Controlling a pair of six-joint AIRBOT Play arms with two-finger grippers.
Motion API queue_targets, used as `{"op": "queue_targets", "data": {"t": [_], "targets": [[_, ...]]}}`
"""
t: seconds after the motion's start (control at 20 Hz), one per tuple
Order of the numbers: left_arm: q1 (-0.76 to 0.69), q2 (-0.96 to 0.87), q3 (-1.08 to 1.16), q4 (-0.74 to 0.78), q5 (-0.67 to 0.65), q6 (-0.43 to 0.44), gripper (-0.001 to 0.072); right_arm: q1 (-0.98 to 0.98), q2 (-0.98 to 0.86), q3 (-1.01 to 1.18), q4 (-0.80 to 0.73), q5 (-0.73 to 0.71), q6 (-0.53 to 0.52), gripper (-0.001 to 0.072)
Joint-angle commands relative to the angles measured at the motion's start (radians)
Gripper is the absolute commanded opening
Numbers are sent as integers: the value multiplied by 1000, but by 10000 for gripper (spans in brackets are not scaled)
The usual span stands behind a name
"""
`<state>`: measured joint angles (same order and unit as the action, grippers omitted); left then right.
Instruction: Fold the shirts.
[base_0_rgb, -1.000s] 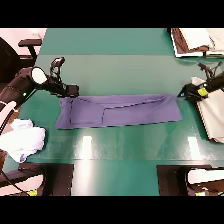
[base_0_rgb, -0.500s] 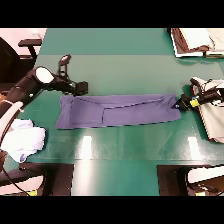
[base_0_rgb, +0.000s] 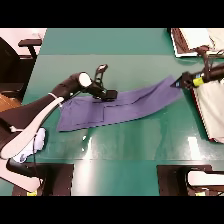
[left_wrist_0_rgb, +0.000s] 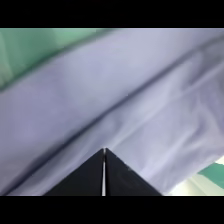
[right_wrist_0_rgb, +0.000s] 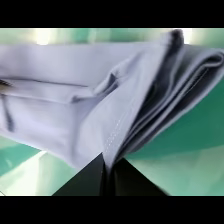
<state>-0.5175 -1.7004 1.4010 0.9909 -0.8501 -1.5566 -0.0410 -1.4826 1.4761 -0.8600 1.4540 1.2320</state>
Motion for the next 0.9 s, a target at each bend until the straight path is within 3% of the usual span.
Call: {"op": "queue_targets", "data": {"t": [0.0,0.25,0.5,0.6,0.75,0.85], "targets": [[-33,-74,63,-12,-26,-7,30,104,95,133,5,4,89,14],[-37,-80,63,-27,-23,-7,30,266,109,283,5,-30,115,14],[-34,-74,65,-28,30,-6,31,407,109,312,5,-77,129,15],[-8,-56,101,-11,-6,-7,30,453,109,312,5,-120,129,14],[91,61,153,99,-69,-6,30,541,103,312,21,-206,129,15],[191,184,176,204,-104,-6,31,621,63,312,118,-265,119,15]]}}
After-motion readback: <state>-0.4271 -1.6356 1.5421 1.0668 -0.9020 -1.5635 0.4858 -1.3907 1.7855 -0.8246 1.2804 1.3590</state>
